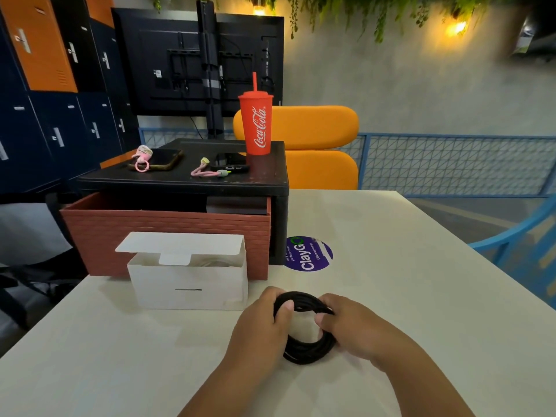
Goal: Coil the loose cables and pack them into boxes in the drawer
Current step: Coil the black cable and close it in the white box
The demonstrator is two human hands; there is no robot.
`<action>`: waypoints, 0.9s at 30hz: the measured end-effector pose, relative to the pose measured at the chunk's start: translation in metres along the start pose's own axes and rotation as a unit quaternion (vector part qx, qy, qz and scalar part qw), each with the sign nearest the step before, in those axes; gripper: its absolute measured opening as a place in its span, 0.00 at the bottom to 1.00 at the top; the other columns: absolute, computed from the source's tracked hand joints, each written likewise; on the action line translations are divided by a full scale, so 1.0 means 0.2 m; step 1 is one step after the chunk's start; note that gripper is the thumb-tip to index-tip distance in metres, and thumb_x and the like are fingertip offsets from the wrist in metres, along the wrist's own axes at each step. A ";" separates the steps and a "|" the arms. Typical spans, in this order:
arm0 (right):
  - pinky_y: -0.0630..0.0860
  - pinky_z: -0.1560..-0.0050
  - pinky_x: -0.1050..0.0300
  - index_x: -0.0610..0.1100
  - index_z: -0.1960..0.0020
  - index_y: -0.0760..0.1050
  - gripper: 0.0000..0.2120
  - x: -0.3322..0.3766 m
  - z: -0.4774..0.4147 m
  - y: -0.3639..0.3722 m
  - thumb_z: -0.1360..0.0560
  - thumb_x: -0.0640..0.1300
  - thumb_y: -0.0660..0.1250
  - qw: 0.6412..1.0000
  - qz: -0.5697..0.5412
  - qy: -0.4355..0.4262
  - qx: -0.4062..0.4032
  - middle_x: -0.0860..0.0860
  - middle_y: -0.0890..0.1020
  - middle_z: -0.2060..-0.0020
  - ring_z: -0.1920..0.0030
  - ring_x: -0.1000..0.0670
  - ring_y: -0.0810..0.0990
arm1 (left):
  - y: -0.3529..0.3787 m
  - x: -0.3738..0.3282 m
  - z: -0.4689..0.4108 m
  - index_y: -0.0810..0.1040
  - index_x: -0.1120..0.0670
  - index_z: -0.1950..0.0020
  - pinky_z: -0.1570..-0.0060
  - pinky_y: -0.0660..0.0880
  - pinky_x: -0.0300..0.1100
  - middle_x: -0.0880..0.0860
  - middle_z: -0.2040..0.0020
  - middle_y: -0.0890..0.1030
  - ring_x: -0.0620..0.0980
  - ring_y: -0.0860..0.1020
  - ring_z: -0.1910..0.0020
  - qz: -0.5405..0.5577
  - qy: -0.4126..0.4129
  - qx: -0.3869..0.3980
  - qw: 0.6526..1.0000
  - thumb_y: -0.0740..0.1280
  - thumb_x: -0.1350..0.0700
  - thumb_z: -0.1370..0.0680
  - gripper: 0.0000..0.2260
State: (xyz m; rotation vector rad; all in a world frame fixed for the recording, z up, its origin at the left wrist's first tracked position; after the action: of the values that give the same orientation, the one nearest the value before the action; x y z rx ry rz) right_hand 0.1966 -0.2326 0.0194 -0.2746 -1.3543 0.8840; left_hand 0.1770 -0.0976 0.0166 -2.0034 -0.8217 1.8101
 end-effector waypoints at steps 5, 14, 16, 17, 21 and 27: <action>0.65 0.65 0.64 0.46 0.56 0.71 0.07 0.00 -0.03 -0.01 0.21 0.43 0.57 0.996 0.086 -0.008 -0.036 0.50 0.74 0.61 0.61 0.52 0.72 | 0.00 0.01 -0.03 0.72 0.48 0.36 0.48 0.66 0.32 0.45 0.44 0.74 0.43 0.70 0.46 -0.088 0.039 -0.025 0.995 0.55 0.47 0.19 0.15; 0.65 0.62 0.61 0.45 0.60 0.65 0.11 -0.03 -0.06 -0.01 0.19 0.45 0.53 0.978 0.204 -0.016 -0.045 0.46 0.67 0.54 0.56 0.46 0.72 | 0.09 0.02 -0.02 0.56 0.49 0.24 0.34 0.60 0.43 0.47 0.28 0.64 0.49 0.60 0.30 -0.249 0.031 0.085 0.964 0.47 0.38 0.21 0.28; 0.68 0.53 0.56 0.43 0.50 0.69 0.09 -0.03 -0.06 -0.01 0.19 0.44 0.52 0.971 0.234 -0.016 -0.045 0.45 0.67 0.50 0.51 0.44 0.72 | 0.09 0.02 -0.03 0.54 0.49 0.24 0.34 0.61 0.43 0.47 0.27 0.63 0.49 0.60 0.29 -0.271 0.029 0.090 0.958 0.47 0.38 0.21 0.28; 0.67 0.51 0.55 0.43 0.43 0.70 0.11 -0.03 -0.06 -0.01 0.19 0.44 0.52 0.969 0.241 -0.012 -0.053 0.43 0.68 0.46 0.49 0.44 0.71 | 0.09 0.02 -0.03 0.54 0.49 0.24 0.34 0.61 0.43 0.47 0.27 0.63 0.49 0.60 0.29 -0.278 0.029 0.091 0.956 0.47 0.38 0.21 0.28; 0.64 0.43 0.54 0.43 0.34 0.68 0.16 0.00 -0.06 -0.03 0.18 0.46 0.50 0.968 0.238 -0.026 -0.073 0.43 0.68 0.36 0.37 0.42 0.68 | 0.10 0.01 -0.03 0.52 0.49 0.24 0.33 0.61 0.45 0.48 0.26 0.61 0.51 0.59 0.29 -0.291 0.024 0.095 0.952 0.48 0.38 0.21 0.28; 0.63 0.36 0.59 0.43 0.32 0.67 0.18 0.00 -0.07 -0.01 0.18 0.48 0.49 0.979 0.174 -0.064 -0.088 0.47 0.68 0.34 0.35 0.48 0.67 | 0.12 0.03 -0.01 0.50 0.47 0.23 0.31 0.57 0.45 0.46 0.26 0.61 0.49 0.58 0.28 -0.247 0.030 0.102 0.963 0.48 0.36 0.22 0.30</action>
State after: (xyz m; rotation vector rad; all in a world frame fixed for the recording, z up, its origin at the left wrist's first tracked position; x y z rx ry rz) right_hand 0.2098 -0.2308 0.0173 -0.6159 -1.5341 1.0868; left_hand 0.1844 -0.1119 -0.0014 -1.5439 -0.9670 1.4713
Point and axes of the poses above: each hand's wrist, its own z-axis away from the middle knuckle, its own y-axis out of the palm, x = y × z, the point moved 7 cm from there along -z, towards the middle knuckle
